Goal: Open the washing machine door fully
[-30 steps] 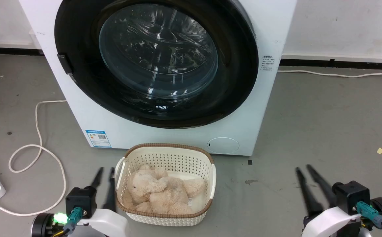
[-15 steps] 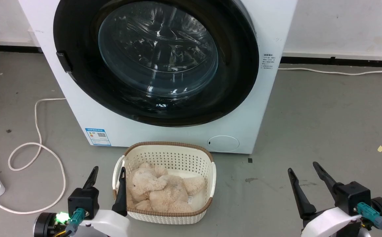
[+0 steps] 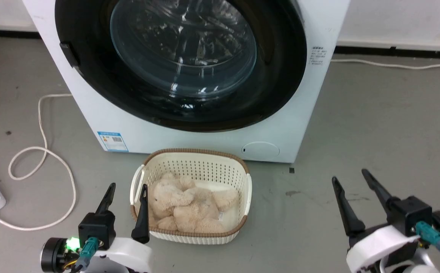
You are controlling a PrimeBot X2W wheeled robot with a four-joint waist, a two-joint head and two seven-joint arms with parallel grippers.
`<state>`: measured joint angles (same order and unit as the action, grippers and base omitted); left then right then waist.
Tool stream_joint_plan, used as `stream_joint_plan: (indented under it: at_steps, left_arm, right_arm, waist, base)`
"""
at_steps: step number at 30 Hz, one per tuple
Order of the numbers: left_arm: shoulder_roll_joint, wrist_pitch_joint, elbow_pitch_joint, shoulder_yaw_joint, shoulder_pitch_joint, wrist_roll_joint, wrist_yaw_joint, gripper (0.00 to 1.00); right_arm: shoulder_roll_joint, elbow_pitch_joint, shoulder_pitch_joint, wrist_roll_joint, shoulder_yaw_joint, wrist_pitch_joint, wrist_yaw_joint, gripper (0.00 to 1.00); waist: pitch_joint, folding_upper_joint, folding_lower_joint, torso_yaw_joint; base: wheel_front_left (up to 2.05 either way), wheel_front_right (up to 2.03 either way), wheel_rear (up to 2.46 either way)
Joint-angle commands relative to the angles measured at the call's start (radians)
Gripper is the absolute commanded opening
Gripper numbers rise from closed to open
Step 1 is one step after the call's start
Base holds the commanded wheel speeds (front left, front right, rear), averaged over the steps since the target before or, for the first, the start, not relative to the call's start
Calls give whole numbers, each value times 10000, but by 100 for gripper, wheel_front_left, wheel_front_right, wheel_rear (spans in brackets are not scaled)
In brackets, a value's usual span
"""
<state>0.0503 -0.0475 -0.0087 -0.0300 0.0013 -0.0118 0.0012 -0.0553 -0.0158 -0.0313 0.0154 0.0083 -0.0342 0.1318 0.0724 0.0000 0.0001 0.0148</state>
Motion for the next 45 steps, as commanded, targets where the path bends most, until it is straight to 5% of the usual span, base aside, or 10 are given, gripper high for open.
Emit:
stream_joint_plan:
  at_steps: [1, 11, 12, 13, 27, 45]
  left_arm:
    - [1, -118, -79, -51, -168, -51, 57, 100]
    - [1, -328, -247, -111, -420, -114, 77, 100]
    - [1, -349, -262, -120, -447, -121, 79, 100]
    - [1, -369, -275, -132, -477, -130, 82, 100]
    - [1, -662, -349, -388, -818, -348, 189, 100]
    - [0, -1038, -659, -514, -1245, -600, 176, 100]
  right_arm:
    - [-57, -110, -235, -22, 27, -19, -3, 100]
    - [-417, -385, -1296, 351, 21, 303, -3, 98]
    - [-473, -381, -1432, 434, 11, 369, -4, 25]
    - [-544, -379, -1584, 494, -19, 419, -4, 0]
    - [-1073, 358, -3865, 1797, -692, 1198, -5, 0]
    - [-517, 3198, -7458, 4664, -2368, 3524, -7, 0]
  waist:
    - [124, 0, 0, 37]
    - [742, 0, 0, 188]
    - [801, 0, 0, 205]
    - [862, 0, 0, 226]
    - [1444, 0, 0, 551]
    - [2504, 0, -1, 883]
  base:
    - [0, 0, 0]
    - [0, 0, 0]
    - [0, 0, 0]
    - [0, 0, 0]
    - [0, 0, 0]
    - [0, 0, 0]
